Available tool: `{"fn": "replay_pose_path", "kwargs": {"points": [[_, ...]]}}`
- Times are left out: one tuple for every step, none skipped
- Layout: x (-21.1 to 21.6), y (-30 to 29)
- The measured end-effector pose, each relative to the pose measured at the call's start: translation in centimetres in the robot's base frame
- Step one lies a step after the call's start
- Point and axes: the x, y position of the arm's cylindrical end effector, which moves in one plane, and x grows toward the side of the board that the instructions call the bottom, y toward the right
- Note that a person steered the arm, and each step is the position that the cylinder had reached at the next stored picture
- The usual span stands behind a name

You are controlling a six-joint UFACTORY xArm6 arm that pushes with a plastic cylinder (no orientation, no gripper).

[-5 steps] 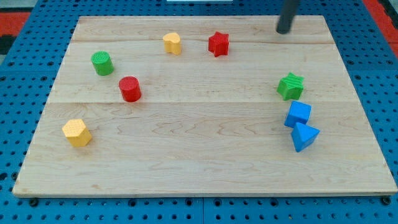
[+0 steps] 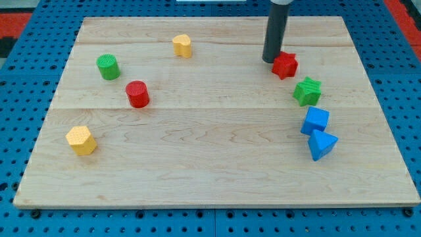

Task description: Push the red star above the green star

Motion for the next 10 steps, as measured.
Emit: {"fn": "replay_pose_path", "kwargs": {"points": [[0.2, 1.3], [-2.7, 1.2], [-6.6, -3.1], [-1.7, -10.2], [4.3, -9.8], [2.7, -5.4], [1.1, -1.5], [0.8, -0.3], [0.6, 2.4], [0.1, 6.2]]}}
